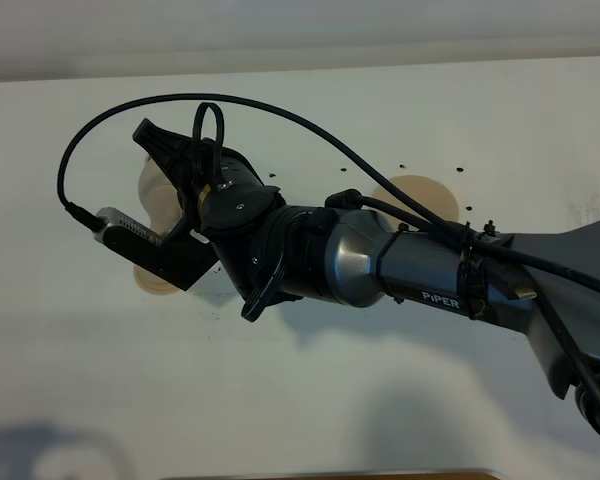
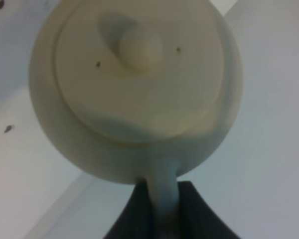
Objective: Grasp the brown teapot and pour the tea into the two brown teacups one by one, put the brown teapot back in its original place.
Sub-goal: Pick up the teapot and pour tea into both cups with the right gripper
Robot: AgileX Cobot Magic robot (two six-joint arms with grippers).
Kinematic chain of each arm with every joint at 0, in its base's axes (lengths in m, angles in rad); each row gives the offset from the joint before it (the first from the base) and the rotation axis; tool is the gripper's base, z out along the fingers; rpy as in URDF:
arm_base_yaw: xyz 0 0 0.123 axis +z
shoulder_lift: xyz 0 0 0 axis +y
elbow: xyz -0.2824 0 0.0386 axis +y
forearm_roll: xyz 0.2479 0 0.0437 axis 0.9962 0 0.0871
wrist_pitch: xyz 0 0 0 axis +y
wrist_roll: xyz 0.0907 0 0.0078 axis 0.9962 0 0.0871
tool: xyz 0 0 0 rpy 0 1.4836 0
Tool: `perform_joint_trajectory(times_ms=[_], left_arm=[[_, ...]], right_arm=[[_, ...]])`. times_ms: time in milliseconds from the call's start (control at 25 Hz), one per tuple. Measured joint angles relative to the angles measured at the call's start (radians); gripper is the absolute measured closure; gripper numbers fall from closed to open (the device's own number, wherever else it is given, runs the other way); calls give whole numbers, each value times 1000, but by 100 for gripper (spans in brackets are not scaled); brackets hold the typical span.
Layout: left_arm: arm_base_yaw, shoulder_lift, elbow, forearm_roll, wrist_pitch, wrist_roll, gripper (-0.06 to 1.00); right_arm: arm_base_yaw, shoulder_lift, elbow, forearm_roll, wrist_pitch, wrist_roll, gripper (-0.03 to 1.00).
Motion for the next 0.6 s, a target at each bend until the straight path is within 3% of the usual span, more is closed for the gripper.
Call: perform_joint_trajectory(times_ms=[240, 600], left_arm=[[0, 0, 0, 0, 0, 0, 44], [0, 0, 0, 0, 0, 0, 44]], right_arm=[[0, 0, 0, 50, 0, 58, 88], [0, 0, 0, 232, 5, 168, 88]])
